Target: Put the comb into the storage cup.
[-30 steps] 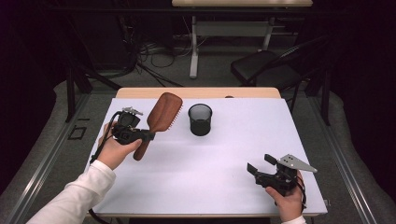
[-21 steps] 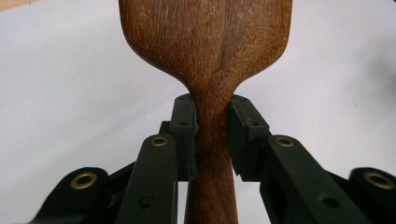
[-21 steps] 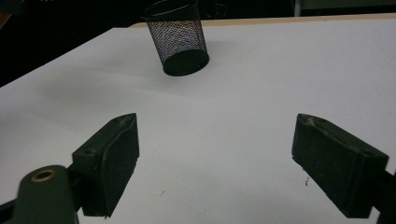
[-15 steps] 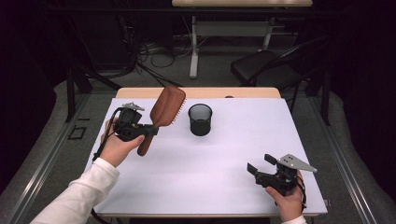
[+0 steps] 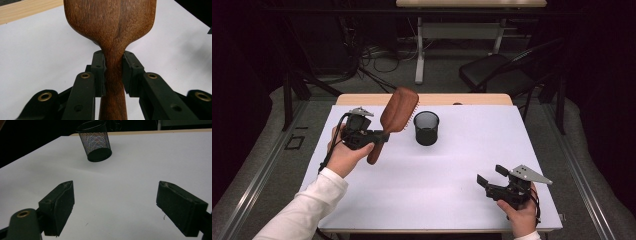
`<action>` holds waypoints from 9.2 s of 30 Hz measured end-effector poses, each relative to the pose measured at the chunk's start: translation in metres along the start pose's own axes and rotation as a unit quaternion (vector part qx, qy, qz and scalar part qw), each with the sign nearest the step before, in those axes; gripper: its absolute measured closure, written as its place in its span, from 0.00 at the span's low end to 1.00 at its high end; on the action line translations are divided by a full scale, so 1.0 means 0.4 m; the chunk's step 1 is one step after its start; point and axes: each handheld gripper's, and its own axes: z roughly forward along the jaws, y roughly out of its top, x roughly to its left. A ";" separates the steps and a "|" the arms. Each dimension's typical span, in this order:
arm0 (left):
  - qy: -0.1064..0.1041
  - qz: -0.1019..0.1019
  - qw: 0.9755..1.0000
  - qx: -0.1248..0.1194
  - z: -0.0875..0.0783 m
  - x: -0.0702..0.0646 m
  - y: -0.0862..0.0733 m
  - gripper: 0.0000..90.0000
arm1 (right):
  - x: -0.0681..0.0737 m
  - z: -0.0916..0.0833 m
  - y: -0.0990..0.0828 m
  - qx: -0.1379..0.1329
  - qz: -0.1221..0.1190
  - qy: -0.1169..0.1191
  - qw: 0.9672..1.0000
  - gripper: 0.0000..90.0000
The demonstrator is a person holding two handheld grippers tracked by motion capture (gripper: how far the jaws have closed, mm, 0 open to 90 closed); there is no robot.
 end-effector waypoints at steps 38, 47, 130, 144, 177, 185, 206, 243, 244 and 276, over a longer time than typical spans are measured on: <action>-0.015 0.027 1.000 -0.001 0.045 -0.062 0.043 0.81 | 0.020 0.049 0.052 0.061 0.035 0.052 0.996 0.16; -0.014 0.031 0.999 -0.004 0.041 -0.069 0.054 0.81 | 0.025 0.065 0.084 0.080 0.025 0.051 0.995 0.16; -0.037 0.035 0.999 -0.015 0.111 -0.124 0.082 0.81 | 0.019 0.199 0.343 0.137 0.049 0.057 0.988 0.16; -0.041 0.035 0.998 -0.013 0.119 -0.126 0.079 0.81 | 0.054 0.229 0.382 0.142 0.038 0.062 0.987 0.16; -0.047 0.038 0.998 -0.019 0.127 -0.132 0.077 0.81 | 0.057 0.251 0.451 0.125 0.080 0.089 0.985 0.16; -0.049 0.038 0.998 -0.019 0.134 -0.137 0.076 0.81 | 0.056 0.260 0.464 0.115 0.094 0.093 0.985 0.16; -0.056 0.040 0.997 -0.020 0.138 -0.148 0.072 0.81 | 0.064 0.299 0.496 0.120 0.108 0.093 0.982 0.17; -0.070 0.050 0.996 -0.023 0.148 -0.171 0.068 0.81 | 0.058 0.331 0.490 0.120 0.141 0.135 0.973 0.23; -0.072 0.050 0.996 -0.023 0.148 -0.172 0.068 0.81 | 0.059 0.332 0.490 0.122 0.141 0.136 0.973 0.23; -0.077 0.051 0.995 -0.023 0.156 -0.178 0.064 0.81 | 0.057 0.340 0.488 0.128 0.161 0.156 0.966 0.28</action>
